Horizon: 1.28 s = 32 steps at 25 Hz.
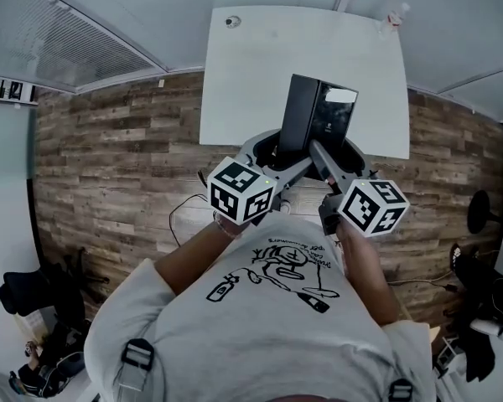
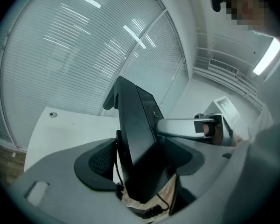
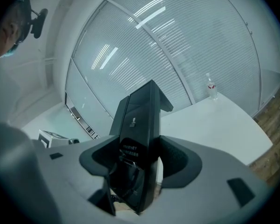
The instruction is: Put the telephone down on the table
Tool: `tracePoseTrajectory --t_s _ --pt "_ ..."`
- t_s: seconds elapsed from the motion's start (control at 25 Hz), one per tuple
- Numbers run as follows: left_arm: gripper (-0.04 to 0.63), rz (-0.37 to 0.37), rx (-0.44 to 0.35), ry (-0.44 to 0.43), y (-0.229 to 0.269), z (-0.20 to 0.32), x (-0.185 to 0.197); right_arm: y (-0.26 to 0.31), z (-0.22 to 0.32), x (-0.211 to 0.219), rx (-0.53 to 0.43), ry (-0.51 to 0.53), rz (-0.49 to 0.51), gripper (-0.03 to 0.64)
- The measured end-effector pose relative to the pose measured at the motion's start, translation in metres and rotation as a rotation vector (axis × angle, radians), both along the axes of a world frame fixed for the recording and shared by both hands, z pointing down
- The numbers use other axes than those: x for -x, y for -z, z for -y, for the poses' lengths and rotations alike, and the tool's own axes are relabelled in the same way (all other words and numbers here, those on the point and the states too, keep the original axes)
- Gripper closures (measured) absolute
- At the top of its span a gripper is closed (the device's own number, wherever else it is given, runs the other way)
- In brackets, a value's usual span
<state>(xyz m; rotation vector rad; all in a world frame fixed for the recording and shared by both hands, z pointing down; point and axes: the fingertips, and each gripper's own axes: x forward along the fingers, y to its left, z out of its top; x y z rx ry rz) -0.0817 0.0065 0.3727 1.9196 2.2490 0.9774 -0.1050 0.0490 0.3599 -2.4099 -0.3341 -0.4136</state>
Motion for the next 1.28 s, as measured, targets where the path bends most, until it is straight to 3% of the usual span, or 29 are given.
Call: tracePoseTrajectory --t_s 0.44,0.68,0.96,1.28 --pt "0.281 0.006 0.018 0.036 0.007 -0.056 -0.113 0.008 -0.056 -0.114 0.018 0.036 0.006 0.382" --pt "0.281 0.0 0.016 0.044 0.002 -0.084 -0.153 0.003 -0.085 -0.154 0.01 0.043 0.0 0.382" --pt "0.281 0.008 0.011 0.089 0.004 -0.111 -0.161 0.004 -0.113 -0.165 0.011 0.089 0.006 0.382" --pt "0.281 0.016 0.012 0.14 0.004 -0.148 -0.143 0.004 -0.15 -0.15 0.013 0.136 0.019 0.382"
